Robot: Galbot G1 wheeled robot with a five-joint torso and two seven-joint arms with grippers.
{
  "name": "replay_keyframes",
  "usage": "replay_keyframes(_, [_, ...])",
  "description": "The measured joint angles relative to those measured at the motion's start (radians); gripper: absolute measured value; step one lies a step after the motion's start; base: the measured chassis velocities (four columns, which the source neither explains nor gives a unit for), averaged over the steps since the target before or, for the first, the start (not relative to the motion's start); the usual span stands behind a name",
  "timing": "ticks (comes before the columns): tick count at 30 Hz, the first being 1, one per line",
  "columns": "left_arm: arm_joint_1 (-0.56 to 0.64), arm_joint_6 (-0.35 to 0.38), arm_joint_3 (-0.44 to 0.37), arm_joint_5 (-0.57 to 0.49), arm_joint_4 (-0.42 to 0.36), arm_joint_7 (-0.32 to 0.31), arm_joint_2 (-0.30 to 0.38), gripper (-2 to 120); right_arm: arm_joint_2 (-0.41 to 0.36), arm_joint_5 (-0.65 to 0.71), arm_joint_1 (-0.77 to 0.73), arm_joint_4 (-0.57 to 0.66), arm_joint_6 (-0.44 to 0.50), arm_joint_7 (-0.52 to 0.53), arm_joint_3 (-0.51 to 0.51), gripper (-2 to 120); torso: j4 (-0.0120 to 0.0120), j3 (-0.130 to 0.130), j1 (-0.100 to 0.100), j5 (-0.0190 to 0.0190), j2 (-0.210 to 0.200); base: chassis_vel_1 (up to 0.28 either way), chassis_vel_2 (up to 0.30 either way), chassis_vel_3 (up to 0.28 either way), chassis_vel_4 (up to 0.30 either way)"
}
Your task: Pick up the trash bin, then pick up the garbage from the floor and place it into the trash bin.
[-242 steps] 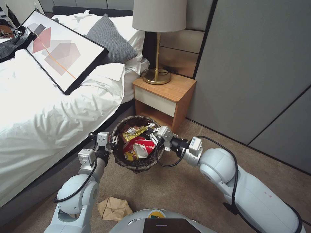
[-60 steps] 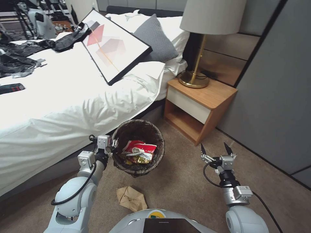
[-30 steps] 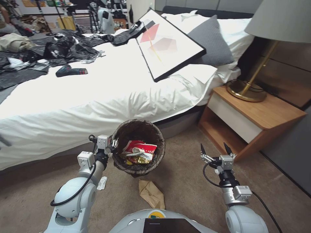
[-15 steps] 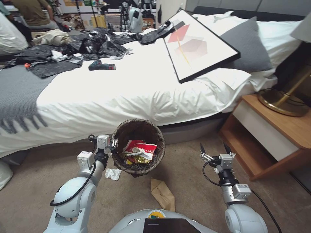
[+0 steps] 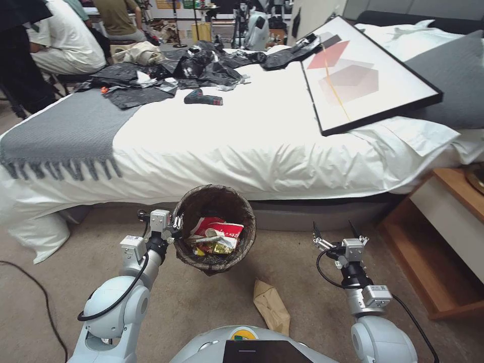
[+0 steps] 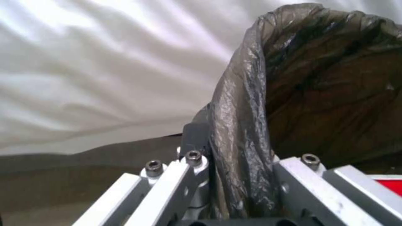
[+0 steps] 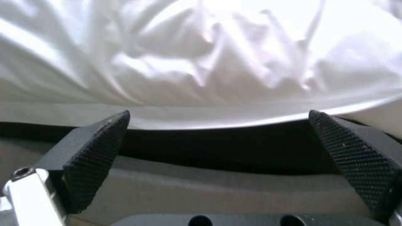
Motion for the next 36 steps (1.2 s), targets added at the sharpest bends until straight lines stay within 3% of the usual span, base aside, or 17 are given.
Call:
replay_keyframes(24, [0.004,-0.008,0.001,0.002,0.003,-0.001,-0.002,7,0.0,0.018,0.004,-0.002,0.0,-0.006,0.034,100,0.0001,0.0,0.0,0.0,0.0,0.076,0.079,0.082,0.081])
replay_keyframes(36, [0.004,-0.047,0.004,0.003,0.01,-0.016,-0.004,7,-0.002,0.033,0.004,-0.005,-0.002,-0.016,0.052,100,-0.0002,0.0,0.0,0.0,0.0,0.021,0.024,0.023,0.018])
